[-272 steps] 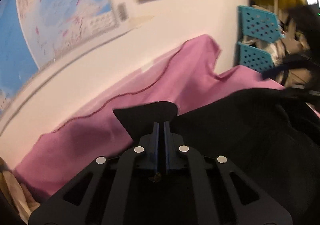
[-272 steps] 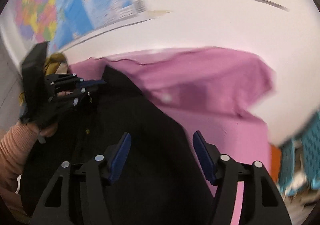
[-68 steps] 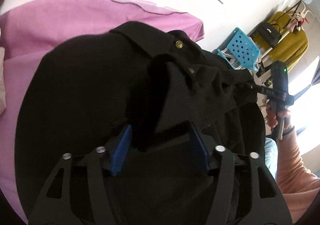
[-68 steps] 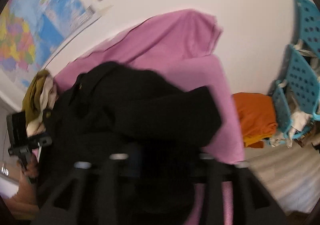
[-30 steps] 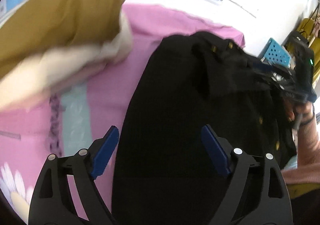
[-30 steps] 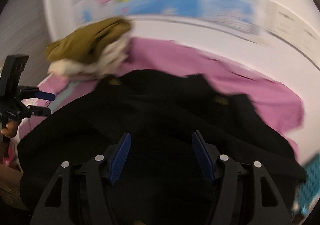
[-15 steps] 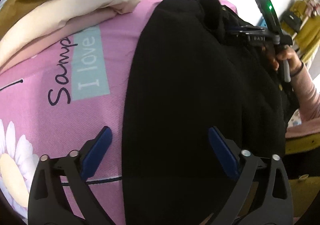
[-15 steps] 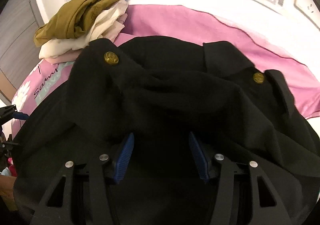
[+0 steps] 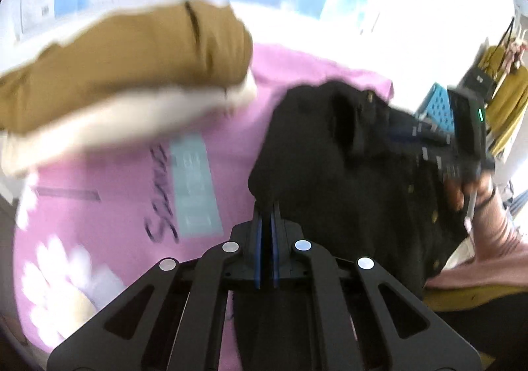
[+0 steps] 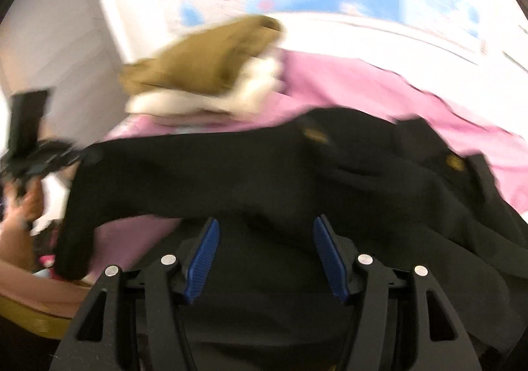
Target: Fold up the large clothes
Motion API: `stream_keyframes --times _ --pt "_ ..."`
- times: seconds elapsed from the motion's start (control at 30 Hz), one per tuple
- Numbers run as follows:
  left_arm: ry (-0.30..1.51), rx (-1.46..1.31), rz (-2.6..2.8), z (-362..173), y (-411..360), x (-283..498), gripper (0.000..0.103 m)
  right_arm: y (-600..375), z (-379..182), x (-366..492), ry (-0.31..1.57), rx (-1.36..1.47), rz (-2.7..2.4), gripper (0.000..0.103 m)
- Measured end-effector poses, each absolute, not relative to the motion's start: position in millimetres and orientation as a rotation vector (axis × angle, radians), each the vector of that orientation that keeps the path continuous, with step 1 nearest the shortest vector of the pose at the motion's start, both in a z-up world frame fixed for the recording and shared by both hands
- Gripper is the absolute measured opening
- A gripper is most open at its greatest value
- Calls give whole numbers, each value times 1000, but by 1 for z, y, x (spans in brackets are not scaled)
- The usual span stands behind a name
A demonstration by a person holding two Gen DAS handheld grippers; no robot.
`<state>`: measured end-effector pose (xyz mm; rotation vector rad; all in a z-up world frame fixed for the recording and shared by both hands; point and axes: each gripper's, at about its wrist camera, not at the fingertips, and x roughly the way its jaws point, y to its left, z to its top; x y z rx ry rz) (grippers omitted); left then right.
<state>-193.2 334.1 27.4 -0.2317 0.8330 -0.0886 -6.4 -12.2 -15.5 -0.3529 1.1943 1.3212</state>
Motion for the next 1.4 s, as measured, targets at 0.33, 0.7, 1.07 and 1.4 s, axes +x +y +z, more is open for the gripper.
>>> stream_keyframes --times 0.33,0.7,1.07,1.4 --pt "826 -180 -168 56 323 -156 5 46 -16 -104 1328 -173 1730 76" --pt "780 -224 -341 105 299 -134 11 25 40 -36 1245 316 1805 4" --pt "752 -178 -452 83 228 -60 56 -137 -35 108 1375 467 907 53" --pt "991 -131 -314 -21 206 -21 52 -146 -6 36 1255 57 977 90"
